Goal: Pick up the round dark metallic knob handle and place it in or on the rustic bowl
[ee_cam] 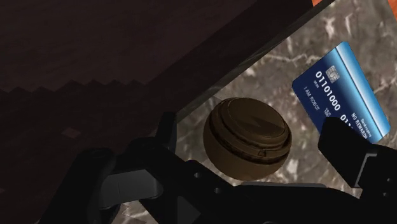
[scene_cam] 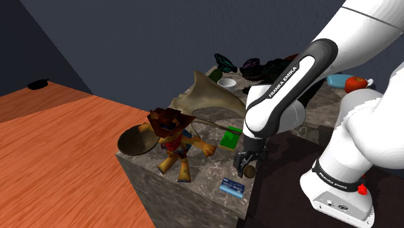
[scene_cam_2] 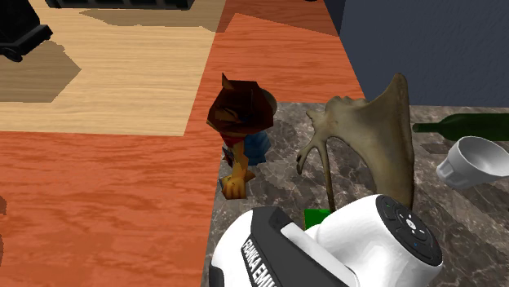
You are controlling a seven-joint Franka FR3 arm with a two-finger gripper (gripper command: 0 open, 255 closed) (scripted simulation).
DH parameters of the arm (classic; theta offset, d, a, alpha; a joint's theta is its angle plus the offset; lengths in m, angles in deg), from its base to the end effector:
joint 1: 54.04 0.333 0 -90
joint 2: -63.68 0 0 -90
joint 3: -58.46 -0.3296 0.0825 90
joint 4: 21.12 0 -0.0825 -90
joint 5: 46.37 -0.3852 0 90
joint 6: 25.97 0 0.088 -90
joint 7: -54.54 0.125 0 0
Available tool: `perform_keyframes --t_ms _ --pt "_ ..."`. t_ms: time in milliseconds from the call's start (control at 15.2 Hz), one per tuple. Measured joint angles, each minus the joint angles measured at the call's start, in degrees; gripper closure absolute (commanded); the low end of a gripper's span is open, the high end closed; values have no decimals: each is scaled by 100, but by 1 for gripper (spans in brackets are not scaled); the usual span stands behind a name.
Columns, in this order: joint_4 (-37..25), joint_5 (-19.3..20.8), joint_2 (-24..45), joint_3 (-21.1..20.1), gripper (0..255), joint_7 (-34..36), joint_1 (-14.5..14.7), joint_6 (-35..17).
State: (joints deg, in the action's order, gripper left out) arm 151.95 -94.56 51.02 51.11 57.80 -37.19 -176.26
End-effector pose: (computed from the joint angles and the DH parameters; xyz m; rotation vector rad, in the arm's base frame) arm 0.2571 0.0986 0.1972 -2.7924 0.5852 0.3217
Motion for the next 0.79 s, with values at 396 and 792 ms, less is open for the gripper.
perform_keyframes --t_ms 396,792 --pt "0 0 0 0 255 0 0 0" --pt "7 71 -74 -11 255 72 -22 55"
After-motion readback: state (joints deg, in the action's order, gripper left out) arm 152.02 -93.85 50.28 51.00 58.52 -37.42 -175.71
